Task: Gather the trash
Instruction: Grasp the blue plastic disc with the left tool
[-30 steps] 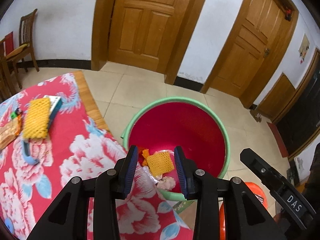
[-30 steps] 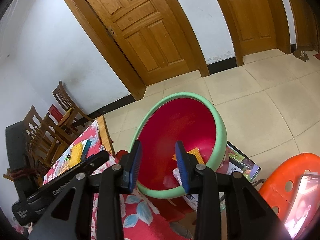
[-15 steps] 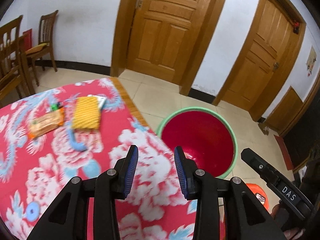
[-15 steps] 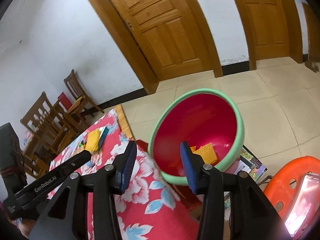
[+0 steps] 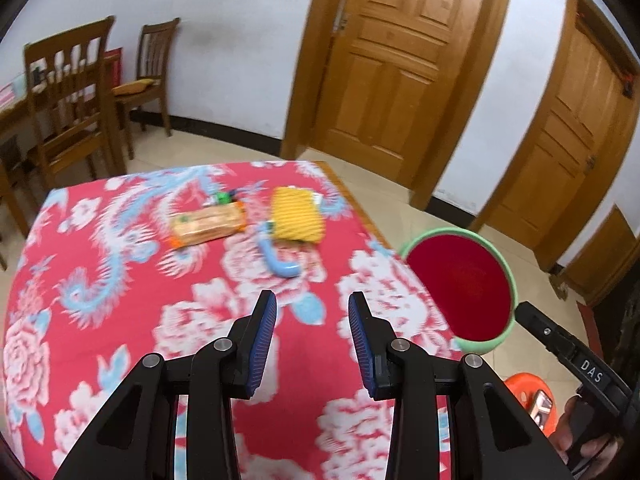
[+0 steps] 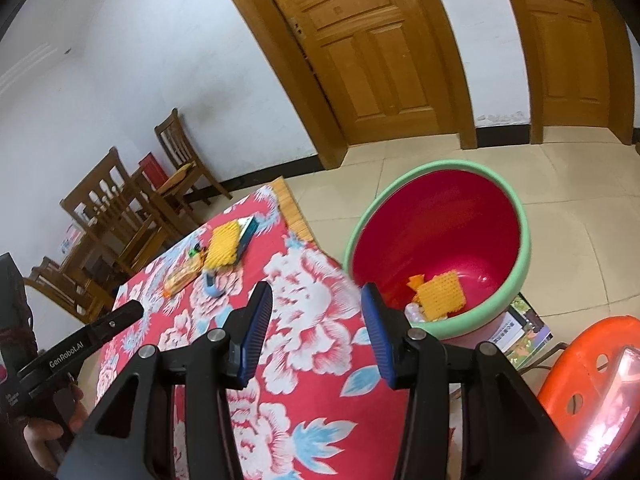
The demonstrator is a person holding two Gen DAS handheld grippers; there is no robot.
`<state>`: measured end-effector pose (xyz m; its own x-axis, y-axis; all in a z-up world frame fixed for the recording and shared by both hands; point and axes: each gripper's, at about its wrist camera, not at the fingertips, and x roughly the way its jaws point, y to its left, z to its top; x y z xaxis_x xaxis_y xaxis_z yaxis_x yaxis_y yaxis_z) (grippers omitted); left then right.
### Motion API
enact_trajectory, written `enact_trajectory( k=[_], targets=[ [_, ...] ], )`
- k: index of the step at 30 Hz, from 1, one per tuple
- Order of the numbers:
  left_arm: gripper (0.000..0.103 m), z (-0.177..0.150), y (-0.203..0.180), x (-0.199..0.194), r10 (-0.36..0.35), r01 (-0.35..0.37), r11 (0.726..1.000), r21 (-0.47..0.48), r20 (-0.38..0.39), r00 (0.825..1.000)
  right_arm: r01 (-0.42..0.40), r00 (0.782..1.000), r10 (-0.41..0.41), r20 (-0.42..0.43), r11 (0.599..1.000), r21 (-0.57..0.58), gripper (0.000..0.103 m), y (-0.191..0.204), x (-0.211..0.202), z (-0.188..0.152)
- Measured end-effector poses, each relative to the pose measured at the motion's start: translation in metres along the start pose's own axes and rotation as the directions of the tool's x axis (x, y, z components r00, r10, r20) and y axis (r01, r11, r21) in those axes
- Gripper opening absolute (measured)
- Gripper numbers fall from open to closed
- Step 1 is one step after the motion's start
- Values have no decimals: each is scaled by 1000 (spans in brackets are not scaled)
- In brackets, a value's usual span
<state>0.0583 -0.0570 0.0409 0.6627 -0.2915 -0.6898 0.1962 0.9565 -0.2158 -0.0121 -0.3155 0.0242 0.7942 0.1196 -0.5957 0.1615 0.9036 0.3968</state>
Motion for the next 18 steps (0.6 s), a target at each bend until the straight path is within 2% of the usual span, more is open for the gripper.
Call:
enact_trajectory(
  k=[12, 15, 18],
  targets=[
    [39, -26, 56, -4, 100, -103, 992, -71, -44, 994, -27, 998, 25, -49, 999, -43, 49, 24, 12, -11],
    [47, -32, 66, -2, 123, -128, 989, -76, -57, 991, -34, 997, 31, -64, 998, -46, 49, 26, 16, -12],
    [47, -37, 73, 2, 141, -145, 987, -64, -71, 987, -36, 997, 32, -76, 998, -54, 49, 30, 19, -15]
  ],
)
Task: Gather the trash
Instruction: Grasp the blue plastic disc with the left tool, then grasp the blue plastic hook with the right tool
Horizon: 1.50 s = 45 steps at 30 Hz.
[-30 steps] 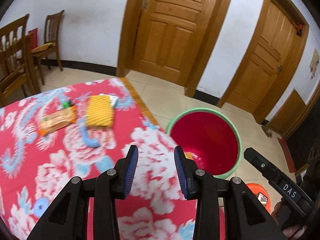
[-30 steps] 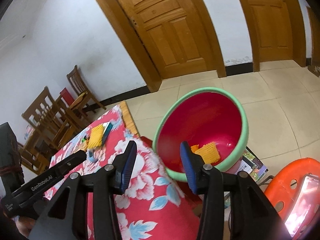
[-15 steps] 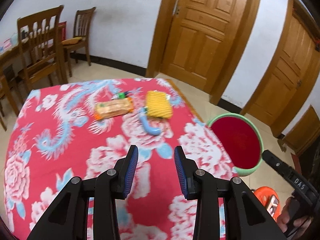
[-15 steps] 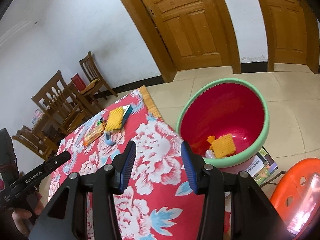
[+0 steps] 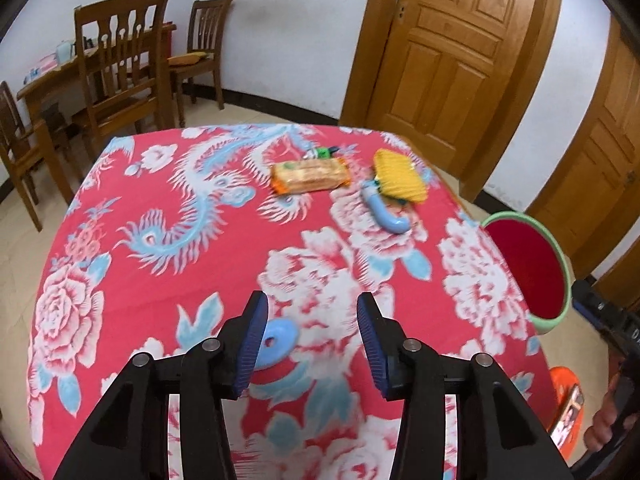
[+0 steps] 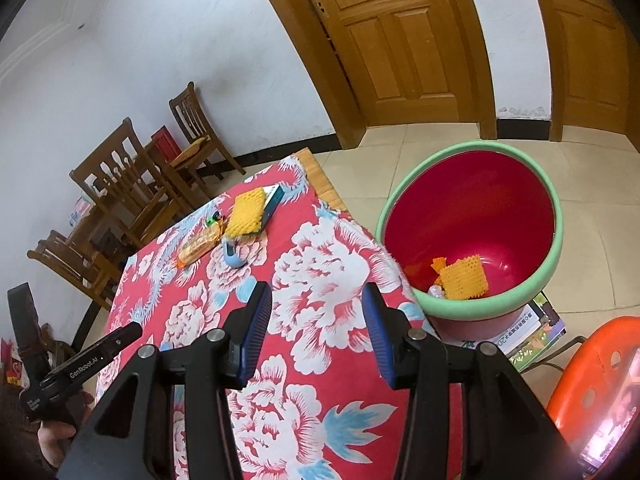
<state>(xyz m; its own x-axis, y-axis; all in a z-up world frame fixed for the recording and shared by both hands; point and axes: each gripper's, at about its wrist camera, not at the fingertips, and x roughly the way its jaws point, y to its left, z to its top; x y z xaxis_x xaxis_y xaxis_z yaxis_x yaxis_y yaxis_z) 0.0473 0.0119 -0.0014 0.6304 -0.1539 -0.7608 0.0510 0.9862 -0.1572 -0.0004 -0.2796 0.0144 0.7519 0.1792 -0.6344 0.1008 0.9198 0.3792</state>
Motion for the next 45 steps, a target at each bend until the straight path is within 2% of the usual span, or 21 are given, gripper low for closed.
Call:
enact_trajectory(
  k=[12, 18, 20, 24, 27, 39, 42, 45],
  targets=[
    [47, -16, 6, 31, 65, -50, 988, 143, -104, 992, -3, 1000, 2, -29, 1000, -13, 49, 6, 7, -2],
    [47, -23, 6, 40, 71, -41, 978, 204, -141, 987, -8, 999, 7, -42, 1000, -20, 49, 11, 11, -4],
    [43, -26, 5, 43, 78, -43, 973, 225, -149, 986, -12, 999, 10, -48, 1000, -25, 49, 13, 13, -4],
    [27, -25, 5, 43, 62, -24, 970, 243, -147, 987, -12, 998, 10, -56, 1000, -28, 49, 16, 15, -6],
    [24, -23, 9, 44, 53, -16, 972, 236, -153, 987, -13, 998, 11, -59, 1000, -29, 49, 17, 16, -7],
    [24, -21, 7, 47, 49, -16, 973, 232, -138, 989, -16, 997, 14, -77, 999, -31, 49, 20, 21, -10],
    [6, -20, 8, 46, 43, -16, 976, 217, -121, 992, -20, 996, 17, -84, 999, -31, 49, 20, 23, -11],
    [6, -19, 9, 43, 19, 1, 980, 199, -101, 995, -17, 996, 14, -86, 999, -32, 49, 20, 24, -11]
  ],
)
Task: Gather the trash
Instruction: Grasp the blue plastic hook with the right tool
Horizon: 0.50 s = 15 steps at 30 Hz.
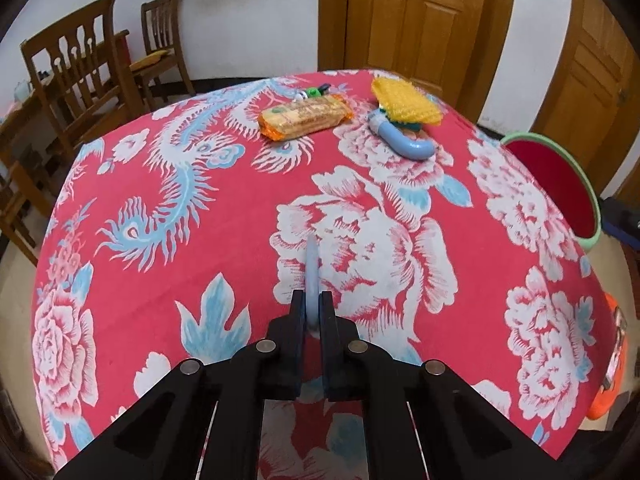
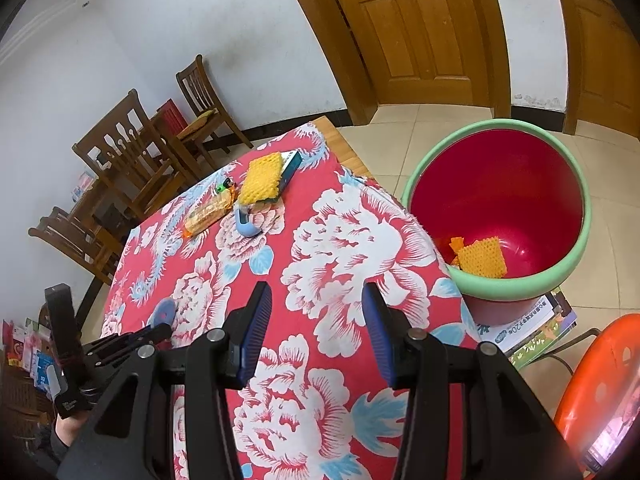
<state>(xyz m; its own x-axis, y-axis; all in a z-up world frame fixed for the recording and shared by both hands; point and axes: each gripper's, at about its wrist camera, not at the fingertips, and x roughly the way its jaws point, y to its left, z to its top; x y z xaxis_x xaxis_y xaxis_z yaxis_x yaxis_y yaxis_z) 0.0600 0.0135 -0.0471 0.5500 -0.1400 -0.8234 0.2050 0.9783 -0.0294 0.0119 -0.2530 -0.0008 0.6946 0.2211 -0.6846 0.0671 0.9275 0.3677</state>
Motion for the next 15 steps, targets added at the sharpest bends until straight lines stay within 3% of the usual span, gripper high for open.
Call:
enact_trajectory(
  k=[7, 15],
  targets=[
    [6, 10, 6, -10, -37, 42, 997, -65, 67, 997, -19, 999, 18, -48, 1000, -14, 49, 5, 16, 5],
    [6, 31, 10, -6, -52, 67, 988, -136, 116, 992, -25, 996, 14, -89, 992, -122, 49, 38, 49, 20]
  ],
)
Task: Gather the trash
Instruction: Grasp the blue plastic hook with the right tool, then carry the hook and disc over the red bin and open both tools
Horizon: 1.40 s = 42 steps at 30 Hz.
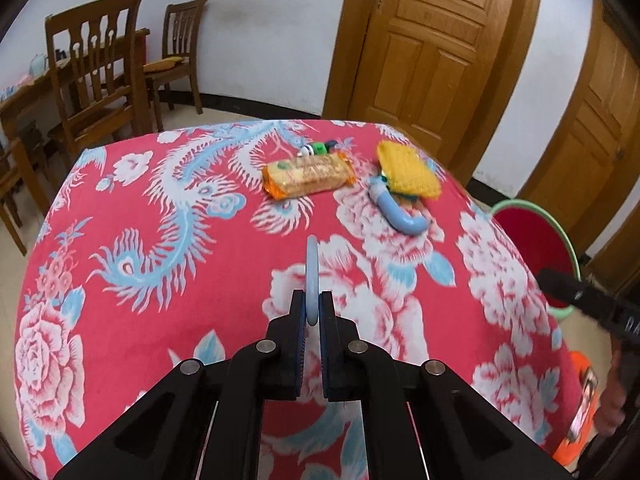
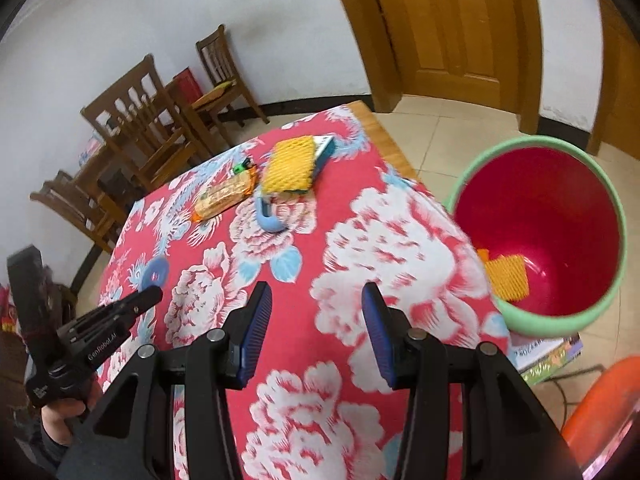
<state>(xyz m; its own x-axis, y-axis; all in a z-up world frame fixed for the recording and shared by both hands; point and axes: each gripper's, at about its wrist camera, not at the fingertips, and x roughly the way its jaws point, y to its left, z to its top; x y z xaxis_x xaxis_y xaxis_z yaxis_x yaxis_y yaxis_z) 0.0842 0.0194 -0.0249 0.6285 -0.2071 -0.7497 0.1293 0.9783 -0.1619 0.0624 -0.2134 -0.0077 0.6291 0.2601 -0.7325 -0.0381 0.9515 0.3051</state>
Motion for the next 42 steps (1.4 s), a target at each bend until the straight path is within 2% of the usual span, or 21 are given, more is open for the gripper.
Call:
enact_trajectory(
  k=[13, 21, 29, 32, 34, 42],
  targets=[
    [6, 32, 13, 15, 8, -4, 998, -65, 49, 999, 6, 995, -20, -94, 989, -147, 49, 41, 69, 35],
    [6, 32, 20, 24, -1, 4, 996, -90, 36, 999, 28, 989, -60, -132, 972, -233, 49, 60, 115, 52],
    [6, 32, 26, 27, -9, 13, 993, -114, 33, 999, 26, 987, -68, -147, 963, -268, 48, 68, 139, 57],
    [6, 33, 27, 27, -13, 17, 992, -122, 33, 999, 34, 988, -73, -137, 963, -266, 33, 69, 140, 56],
    [6, 34, 26, 27, -13, 16, 992, -124, 29, 1000, 34, 989, -70, -131, 965, -260, 19, 70, 139, 54],
    [6, 33, 21, 17, 2, 3, 993, -120, 37, 999, -43, 990, 8, -141, 967, -251, 17, 74, 122, 39]
  ],
)
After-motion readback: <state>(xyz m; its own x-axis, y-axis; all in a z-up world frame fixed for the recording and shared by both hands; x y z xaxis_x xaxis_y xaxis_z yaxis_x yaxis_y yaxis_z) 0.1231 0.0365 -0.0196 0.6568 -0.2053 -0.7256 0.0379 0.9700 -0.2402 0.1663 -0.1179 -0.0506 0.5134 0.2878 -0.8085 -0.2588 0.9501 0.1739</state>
